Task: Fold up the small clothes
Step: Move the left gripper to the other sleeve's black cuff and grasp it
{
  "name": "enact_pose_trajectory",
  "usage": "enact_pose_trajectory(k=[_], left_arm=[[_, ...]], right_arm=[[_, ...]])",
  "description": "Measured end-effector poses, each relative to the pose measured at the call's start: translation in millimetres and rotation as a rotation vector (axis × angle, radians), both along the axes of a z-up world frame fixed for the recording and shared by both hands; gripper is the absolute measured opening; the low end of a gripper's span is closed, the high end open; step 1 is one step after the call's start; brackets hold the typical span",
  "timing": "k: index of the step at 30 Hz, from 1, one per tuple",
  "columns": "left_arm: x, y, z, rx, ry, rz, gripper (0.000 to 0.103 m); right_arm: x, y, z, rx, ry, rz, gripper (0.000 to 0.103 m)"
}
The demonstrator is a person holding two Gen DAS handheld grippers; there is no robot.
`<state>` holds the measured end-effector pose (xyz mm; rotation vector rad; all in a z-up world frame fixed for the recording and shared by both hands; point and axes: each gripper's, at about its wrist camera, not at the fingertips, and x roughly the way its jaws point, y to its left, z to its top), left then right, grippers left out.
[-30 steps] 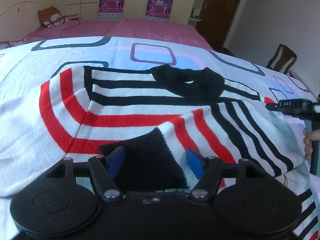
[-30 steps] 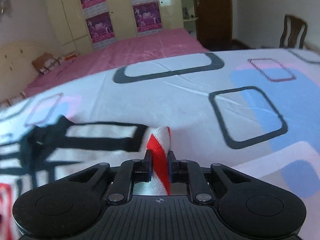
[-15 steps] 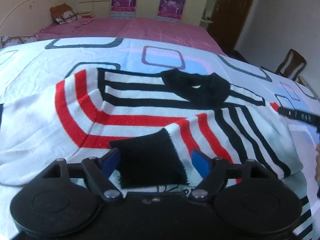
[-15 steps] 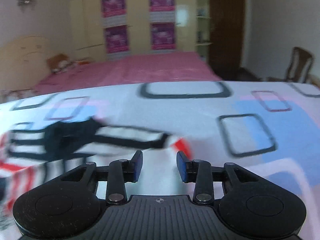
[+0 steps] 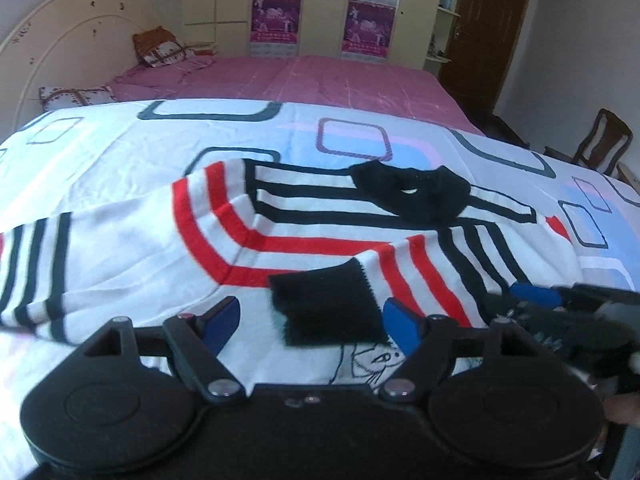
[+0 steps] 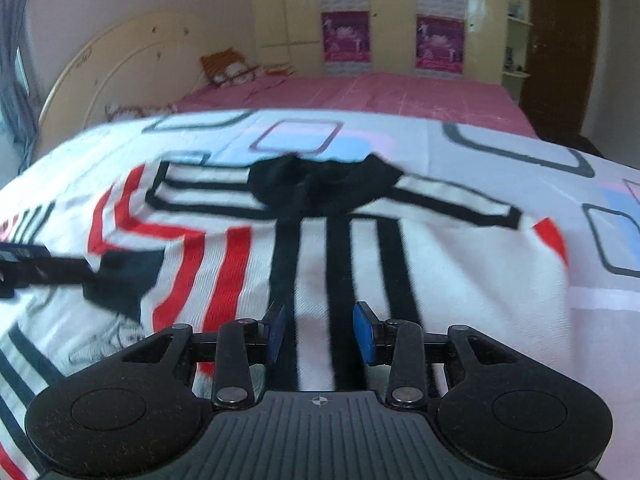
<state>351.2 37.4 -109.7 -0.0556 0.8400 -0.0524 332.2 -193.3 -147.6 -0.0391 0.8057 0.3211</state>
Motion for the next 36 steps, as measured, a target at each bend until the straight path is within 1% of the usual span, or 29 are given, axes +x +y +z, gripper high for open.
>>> enact_pose_trajectory(k=[2, 4, 5, 7, 8, 10, 12, 15, 18, 22, 25, 29, 34, 36], left_arm=[[-6.2, 5.5, 4.3, 0.006, -0.006, 0.011, 0.078], [-13.6, 12.9, 8.2, 0.014, -0.015, 0.027, 0.079], [-16.8, 17.1, 9.5, 0.016, -0.016, 0.038, 0.079], [-23.9, 27.5, 11.7, 0.012, -0.012, 0.062, 0.08], [-27.8, 33.5, 12.4, 0.009, -0.009, 0.074, 0.08], [-35.2, 46.9, 12.7, 0.011, -0.005, 0.094, 0.081], [-40.7, 62.1, 11.7, 0.006, 0.003, 0.112, 0.081], [-46.1, 86.1, 9.8, -0.015, 0.008, 0.135, 0.081], [-47.3, 117.3, 4.0, -0.05, 0.017, 0.165, 0.082], [-47.7, 167.3, -7.8, -0.085, 0.042, 0.245, 0.082], [-46.9, 205.0, -13.4, -0.108, 0.05, 0.301, 0.082], [-43.4, 254.2, -20.6, -0.123, 0.053, 0.383, 0.082], [-39.4, 304.0, -30.6, -0.178, 0.048, 0.493, 0.082], [-37.1, 317.6, -34.3, -0.21, 0.032, 0.515, 0.08]], right_arm=[[-3.5, 6.7, -2.4, -0.044, -0.028, 0.017, 0.037], [-1.8, 8.2, -2.4, -0.049, -0.022, 0.012, 0.037], [-1.4, 8.0, -1.1, -0.034, -0.017, 0.001, 0.037], [-4.1, 8.7, 1.5, 0.037, -0.023, -0.011, 0.037], [-5.5, 13.5, 0.3, 0.051, -0.023, -0.015, 0.037], [-7.7, 26.5, -2.0, 0.032, -0.028, -0.007, 0.037], [-9.6, 39.4, -5.2, -0.033, -0.049, -0.001, 0.037], [-8.5, 43.2, 1.0, -0.048, -0.035, -0.017, 0.037], [-11.6, 49.9, 12.1, -0.007, -0.053, -0.045, 0.037], [-7.7, 76.1, 15.0, 0.034, -0.026, -0.051, 0.037], [-7.5, 97.0, 20.9, 0.024, -0.043, -0.04, 0.037], [-3.9, 116.4, 26.3, 0.002, -0.066, -0.055, 0.037], [5.0, 135.3, 4.1, -0.086, -0.017, -0.066, 0.037], [4.5, 137.0, 0.9, -0.102, -0.024, -0.069, 0.037]])
